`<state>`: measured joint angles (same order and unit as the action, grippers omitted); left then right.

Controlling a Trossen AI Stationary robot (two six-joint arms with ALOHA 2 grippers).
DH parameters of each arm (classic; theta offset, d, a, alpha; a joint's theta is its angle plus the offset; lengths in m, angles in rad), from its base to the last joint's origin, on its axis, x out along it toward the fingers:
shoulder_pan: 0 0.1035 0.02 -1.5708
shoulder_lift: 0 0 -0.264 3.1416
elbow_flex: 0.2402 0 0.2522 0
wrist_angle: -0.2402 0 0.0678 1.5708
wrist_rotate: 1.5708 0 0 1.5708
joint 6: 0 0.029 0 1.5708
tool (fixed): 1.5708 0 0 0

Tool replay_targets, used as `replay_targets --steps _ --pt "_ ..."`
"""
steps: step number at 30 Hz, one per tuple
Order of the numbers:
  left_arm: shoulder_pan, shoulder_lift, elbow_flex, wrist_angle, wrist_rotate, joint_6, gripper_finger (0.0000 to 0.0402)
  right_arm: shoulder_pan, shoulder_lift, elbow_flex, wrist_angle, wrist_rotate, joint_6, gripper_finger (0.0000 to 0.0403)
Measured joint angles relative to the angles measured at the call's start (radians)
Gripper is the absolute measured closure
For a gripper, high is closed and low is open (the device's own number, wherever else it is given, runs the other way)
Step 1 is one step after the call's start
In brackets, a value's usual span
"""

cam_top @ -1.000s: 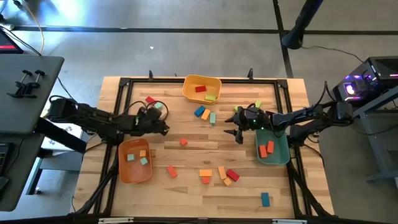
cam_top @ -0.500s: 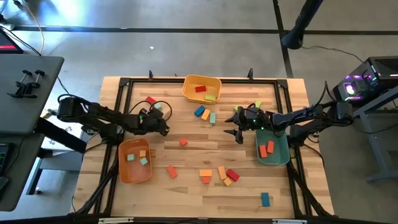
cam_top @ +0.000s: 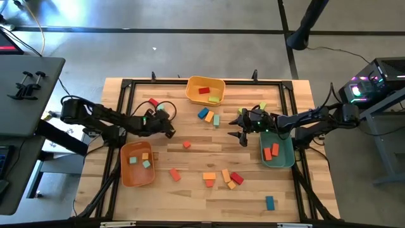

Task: Sort blocks by size
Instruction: Put the thick brown rectangular block into the green bin

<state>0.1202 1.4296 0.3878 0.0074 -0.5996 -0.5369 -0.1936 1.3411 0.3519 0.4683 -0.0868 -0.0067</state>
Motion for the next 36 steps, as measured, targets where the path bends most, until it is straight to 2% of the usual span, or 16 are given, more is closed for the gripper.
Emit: replay_targets --steps 6,17,31,36 --pt "0.033 0.000 0.000 0.006 0.001 0.010 0.0232 0.000 0.000 0.000 0.000 0.000 0.007 0.0160" --pt "0.048 0.000 0.000 0.069 0.082 0.018 0.0310 0.000 0.000 0.000 0.000 0.000 0.010 0.0160" --pt "-0.074 -0.025 0.000 0.131 0.105 0.084 0.0319 0.000 0.000 0.000 0.001 -0.002 0.009 0.0160" --pt "-0.128 -0.053 0.000 0.263 0.130 0.218 0.0320 0.015 0.000 0.000 0.047 -0.048 -0.016 0.0160"
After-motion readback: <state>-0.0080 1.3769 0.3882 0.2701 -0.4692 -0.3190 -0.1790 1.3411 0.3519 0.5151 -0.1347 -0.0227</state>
